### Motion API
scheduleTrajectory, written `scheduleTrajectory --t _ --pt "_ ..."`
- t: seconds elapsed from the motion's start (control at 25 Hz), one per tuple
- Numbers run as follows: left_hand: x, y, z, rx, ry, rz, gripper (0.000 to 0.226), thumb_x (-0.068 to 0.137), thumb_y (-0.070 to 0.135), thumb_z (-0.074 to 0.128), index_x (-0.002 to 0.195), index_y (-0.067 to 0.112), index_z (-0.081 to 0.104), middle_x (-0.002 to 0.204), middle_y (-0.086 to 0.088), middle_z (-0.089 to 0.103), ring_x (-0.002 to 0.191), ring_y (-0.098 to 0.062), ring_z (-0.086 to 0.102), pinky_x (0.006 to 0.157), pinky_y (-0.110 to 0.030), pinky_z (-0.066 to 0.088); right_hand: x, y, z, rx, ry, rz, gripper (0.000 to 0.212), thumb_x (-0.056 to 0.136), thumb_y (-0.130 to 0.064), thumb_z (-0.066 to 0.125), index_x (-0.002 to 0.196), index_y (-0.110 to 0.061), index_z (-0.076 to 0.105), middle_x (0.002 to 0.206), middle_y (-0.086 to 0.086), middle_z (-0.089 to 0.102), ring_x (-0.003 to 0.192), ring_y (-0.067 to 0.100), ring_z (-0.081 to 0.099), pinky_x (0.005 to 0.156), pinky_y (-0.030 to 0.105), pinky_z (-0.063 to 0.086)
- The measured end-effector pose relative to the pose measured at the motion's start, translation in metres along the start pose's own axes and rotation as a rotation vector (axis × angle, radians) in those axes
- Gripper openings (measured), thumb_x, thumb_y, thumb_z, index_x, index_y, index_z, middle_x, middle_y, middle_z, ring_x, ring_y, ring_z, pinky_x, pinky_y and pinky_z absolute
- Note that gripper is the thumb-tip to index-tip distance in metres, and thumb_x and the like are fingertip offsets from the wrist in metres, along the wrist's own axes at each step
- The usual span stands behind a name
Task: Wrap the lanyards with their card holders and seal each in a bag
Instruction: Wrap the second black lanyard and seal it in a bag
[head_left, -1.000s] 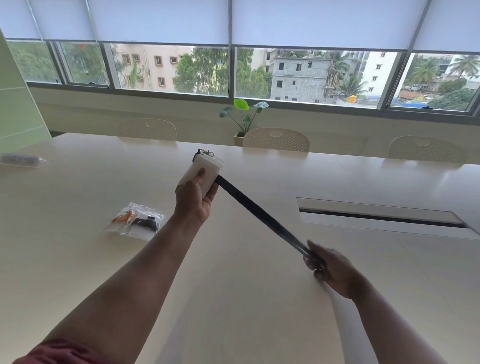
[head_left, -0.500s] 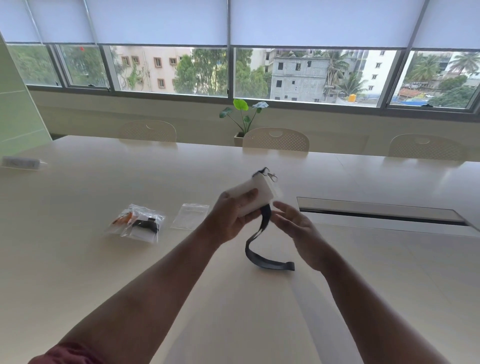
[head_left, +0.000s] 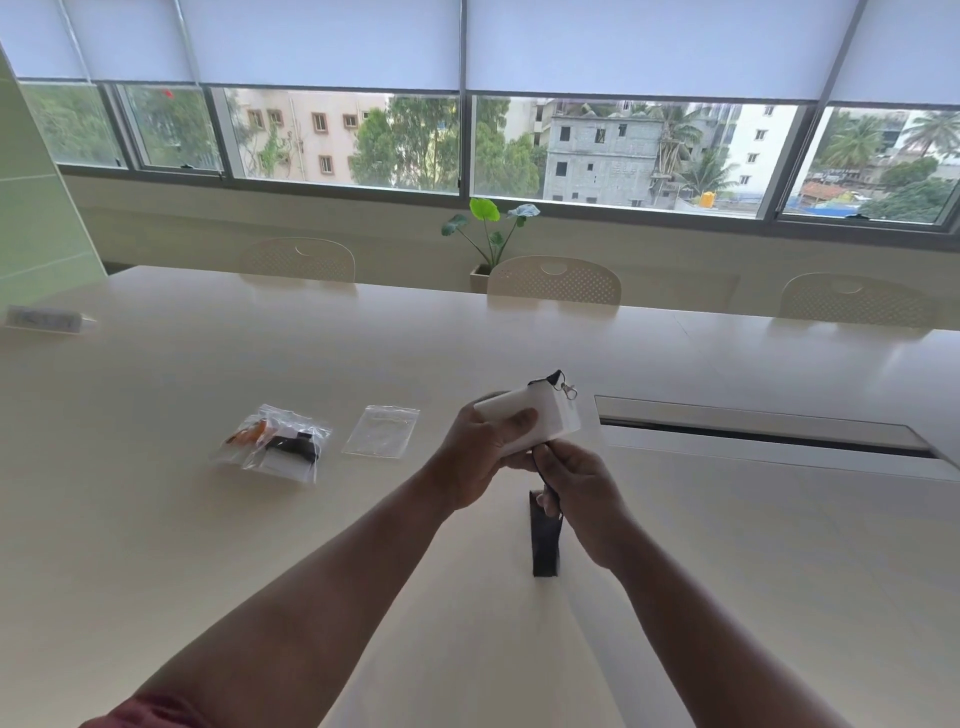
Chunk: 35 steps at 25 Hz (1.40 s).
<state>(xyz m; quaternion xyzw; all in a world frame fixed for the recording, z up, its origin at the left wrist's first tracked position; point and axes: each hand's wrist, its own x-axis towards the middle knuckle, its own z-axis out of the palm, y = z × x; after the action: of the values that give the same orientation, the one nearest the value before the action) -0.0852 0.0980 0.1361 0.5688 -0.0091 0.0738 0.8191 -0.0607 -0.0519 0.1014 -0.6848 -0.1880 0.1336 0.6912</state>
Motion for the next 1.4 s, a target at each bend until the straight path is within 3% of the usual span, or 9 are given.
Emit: scheduleTrajectory --t 0.2,0.36,0.52,0.64,0.72,0.8,1.0,1.2,1.4 --pt "0.002 -0.002 -0.006 0.264 0.013 0.082 0.014 0.094 0.001 0.067 0.105 -0.007 0.064 0.08 -0.01 0.056 0.076 -0.023 0.051 0.071 -0.034 0.041 -0.002 0.004 0.006 -0.021 0.047 0.081 0.022 0.105 -0.018 0.052 0.094 -0.007 0.067 0.075 0.009 0.075 0.046 0.017 0.049 0.048 0.024 0.041" --pt "-0.001 -0.005 -0.006 0.579 0.099 0.18 0.016 0.089 0.004 0.072 0.101 0.014 0.068 0.08 0.0 0.065 0.068 -0.011 0.056 0.062 -0.025 0.047 -0.005 0.004 0.011 0.125 0.028 0.221 0.024 0.106 -0.017 0.05 0.092 -0.005 0.065 0.066 0.009 0.065 0.046 0.017 0.045 0.049 0.027 0.04" --pt "-0.002 -0.017 -0.016 0.827 0.144 0.281 0.014 0.086 0.001 0.067 0.095 0.011 0.061 0.09 -0.001 0.065 0.081 -0.018 0.058 0.069 -0.031 0.047 -0.008 -0.004 0.016 0.173 0.084 0.24 0.02 0.105 -0.011 0.047 0.099 -0.007 0.065 0.067 0.009 0.06 0.045 0.014 0.04 0.044 0.026 0.041" --pt "-0.005 -0.024 -0.02 0.843 0.084 0.239 0.012 0.088 0.001 0.064 0.09 0.01 0.056 0.08 -0.002 0.061 0.071 -0.021 0.053 0.065 -0.039 0.047 -0.008 -0.018 0.013 0.118 0.152 0.13 0.015 0.102 -0.008 0.047 0.108 -0.015 0.06 0.068 0.006 0.064 0.045 0.014 0.044 0.048 0.026 0.045" --pt "-0.008 -0.024 -0.018 0.758 0.001 0.165 0.018 0.089 0.0 0.062 0.084 0.015 0.053 0.075 0.0 0.058 0.069 -0.017 0.053 0.065 -0.045 0.052 -0.008 -0.028 0.009 0.11 0.149 0.078 0.017 0.101 -0.004 0.048 0.104 -0.01 0.064 0.069 0.007 0.066 0.045 0.013 0.047 0.051 0.027 0.049" --pt "-0.011 -0.02 -0.013 0.631 -0.093 0.061 0.017 0.086 0.006 0.062 0.083 0.02 0.053 0.078 -0.002 0.06 0.074 -0.017 0.059 0.074 -0.047 0.059 -0.009 -0.035 0.004 0.128 0.146 0.068 0.02 0.101 -0.002 0.048 0.101 -0.005 0.067 0.07 0.009 0.065 0.046 0.014 0.049 0.054 0.028 0.051" --pt "-0.014 -0.011 -0.007 0.607 -0.198 -0.08 0.023 0.072 0.008 0.053 0.094 0.014 0.055 0.094 -0.011 0.056 0.088 -0.022 0.058 0.088 -0.049 0.058 -0.01 -0.043 -0.006 0.26 0.129 0.089 0.017 0.1 -0.002 0.051 0.103 0.0 0.068 0.076 0.015 0.066 0.049 0.017 0.049 0.055 0.03 0.047" --pt "-0.017 -0.019 -0.008 0.639 -0.241 -0.151 0.03 0.091 -0.012 0.054 0.091 0.018 0.059 0.098 -0.01 0.056 0.092 -0.023 0.057 0.091 -0.045 0.058 0.0 -0.058 -0.03 0.354 0.16 0.082 0.018 0.095 0.004 0.052 0.106 0.003 0.067 0.096 0.023 0.075 0.054 0.019 0.053 0.055 0.031 0.053" --pt "-0.017 -0.016 -0.011 0.627 -0.298 -0.119 0.032 0.09 -0.015 0.057 0.093 0.016 0.063 0.091 -0.009 0.06 0.088 -0.021 0.059 0.083 -0.04 0.055 0.01 -0.068 -0.058 0.225 0.033 0.188 0.041 0.074 0.009 0.043 0.109 0.006 0.064 0.108 0.024 0.074 0.055 0.022 0.055 0.059 0.033 0.055"
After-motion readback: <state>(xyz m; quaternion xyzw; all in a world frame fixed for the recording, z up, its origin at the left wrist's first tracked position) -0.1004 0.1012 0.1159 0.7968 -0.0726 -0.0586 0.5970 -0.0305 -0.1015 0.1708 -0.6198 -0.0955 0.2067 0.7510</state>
